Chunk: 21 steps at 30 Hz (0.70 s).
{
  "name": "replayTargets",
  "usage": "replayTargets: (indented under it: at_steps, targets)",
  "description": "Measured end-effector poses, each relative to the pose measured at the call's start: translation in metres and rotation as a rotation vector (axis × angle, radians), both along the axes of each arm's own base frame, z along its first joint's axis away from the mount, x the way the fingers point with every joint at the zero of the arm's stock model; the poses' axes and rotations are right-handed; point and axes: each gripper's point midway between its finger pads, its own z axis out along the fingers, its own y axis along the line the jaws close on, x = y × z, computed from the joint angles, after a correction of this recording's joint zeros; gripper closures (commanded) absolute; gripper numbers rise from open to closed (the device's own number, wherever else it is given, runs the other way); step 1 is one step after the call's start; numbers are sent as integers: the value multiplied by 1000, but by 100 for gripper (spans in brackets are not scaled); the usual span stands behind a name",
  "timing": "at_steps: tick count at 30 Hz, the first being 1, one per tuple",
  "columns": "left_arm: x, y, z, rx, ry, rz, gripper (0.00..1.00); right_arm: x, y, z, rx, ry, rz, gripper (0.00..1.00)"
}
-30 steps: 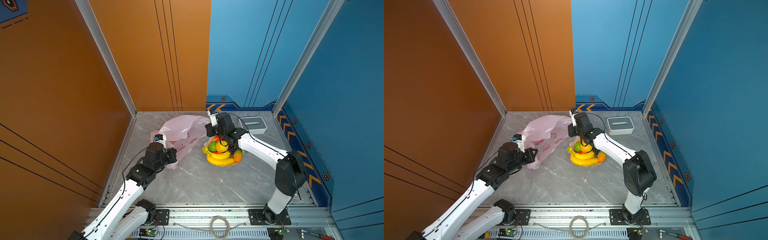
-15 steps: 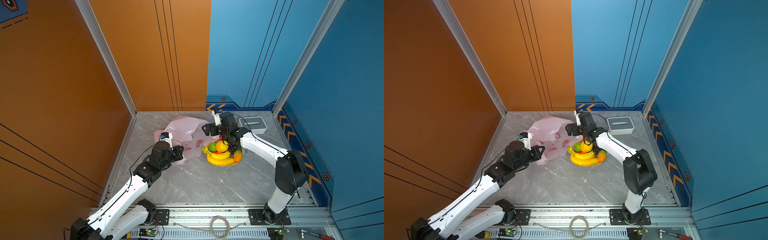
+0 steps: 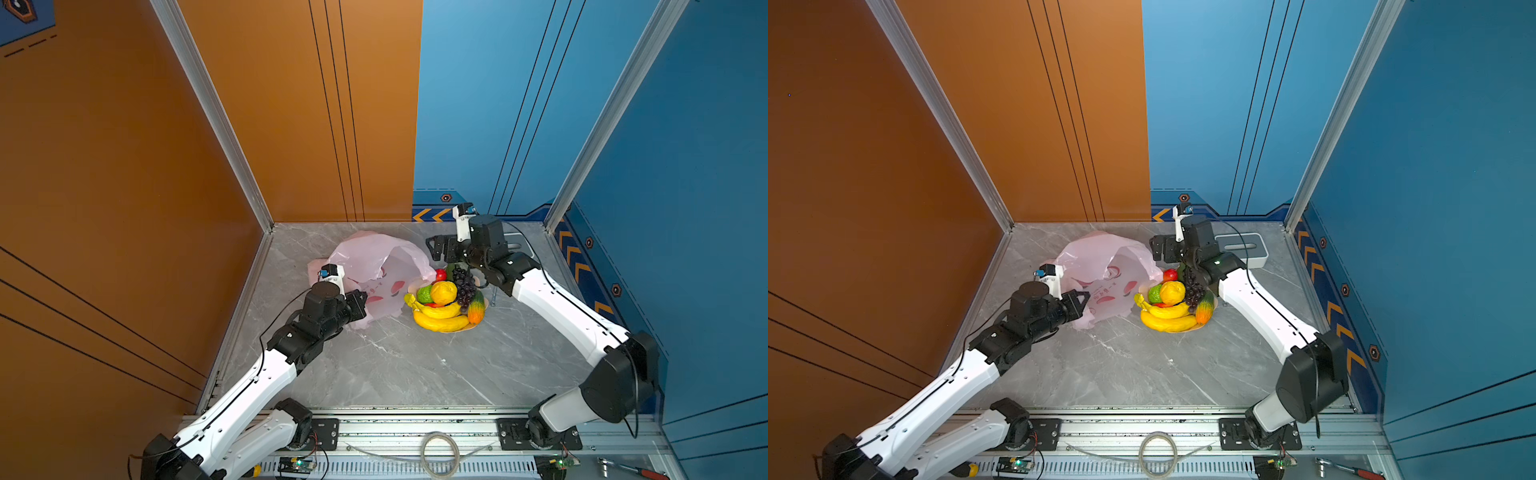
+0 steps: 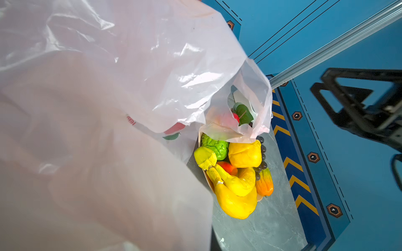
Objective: Place the fruits into the plastic bag
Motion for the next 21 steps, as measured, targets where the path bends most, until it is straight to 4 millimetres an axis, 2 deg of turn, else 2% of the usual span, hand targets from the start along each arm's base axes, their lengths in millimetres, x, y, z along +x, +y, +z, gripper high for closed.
replayTargets:
  at_steps: [5, 8, 17, 21]
  targets:
    - [1, 2, 0, 2, 0, 7, 100, -24, -14, 41, 45, -73, -8, 0]
    - [2, 3, 0, 1, 0, 11, 100, -41, -21, 52, 62, -94, -11, 0]
    - [1, 4, -2, 1, 8, 3, 100, -82, -32, 49, 60, -59, -20, 0]
    - [-2, 5, -6, 9, 30, -4, 100, -100, -39, 33, 33, 32, -29, 0]
